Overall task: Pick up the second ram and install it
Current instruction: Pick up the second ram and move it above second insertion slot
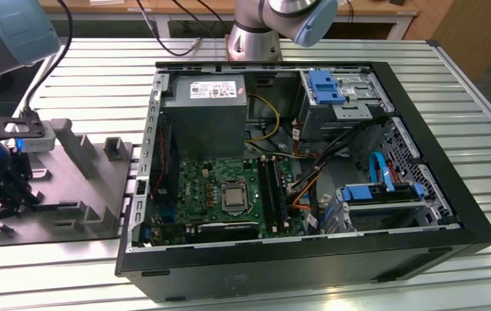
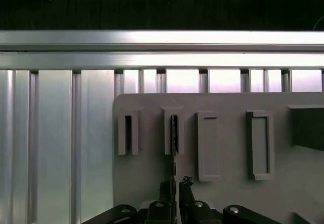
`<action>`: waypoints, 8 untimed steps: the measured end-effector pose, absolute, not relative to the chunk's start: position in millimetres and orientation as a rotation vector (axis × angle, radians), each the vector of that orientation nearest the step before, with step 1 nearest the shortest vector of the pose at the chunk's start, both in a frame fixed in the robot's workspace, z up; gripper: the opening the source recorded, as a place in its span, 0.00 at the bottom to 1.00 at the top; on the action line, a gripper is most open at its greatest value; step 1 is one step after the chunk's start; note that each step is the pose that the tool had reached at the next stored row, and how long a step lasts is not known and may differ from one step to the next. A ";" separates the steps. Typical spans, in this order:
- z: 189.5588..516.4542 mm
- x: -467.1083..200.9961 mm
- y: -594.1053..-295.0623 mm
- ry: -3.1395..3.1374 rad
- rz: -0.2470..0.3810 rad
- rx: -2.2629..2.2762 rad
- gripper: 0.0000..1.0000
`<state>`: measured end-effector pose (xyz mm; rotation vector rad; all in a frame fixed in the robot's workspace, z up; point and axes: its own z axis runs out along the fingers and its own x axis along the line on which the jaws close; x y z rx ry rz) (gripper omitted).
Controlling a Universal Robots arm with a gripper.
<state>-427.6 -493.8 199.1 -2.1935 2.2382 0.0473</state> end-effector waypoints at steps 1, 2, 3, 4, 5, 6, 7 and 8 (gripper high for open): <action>199.0 -427.6 -493.8 2.238 0.047 -2.193 0.21; 199.0 -427.6 -493.8 2.238 0.047 -2.193 0.21; 199.0 -427.5 -493.8 2.238 0.047 -2.193 0.21; 199.0 -427.6 -493.8 2.238 0.047 -2.193 0.21; 199.0 -427.6 -493.8 2.238 0.047 -2.193 0.21; 199.0 -427.6 -493.8 2.238 0.047 -2.193 0.20; 199.0 -427.6 -493.8 2.238 0.047 -2.193 0.20; 199.0 -427.6 -493.8 2.239 0.047 -2.193 0.13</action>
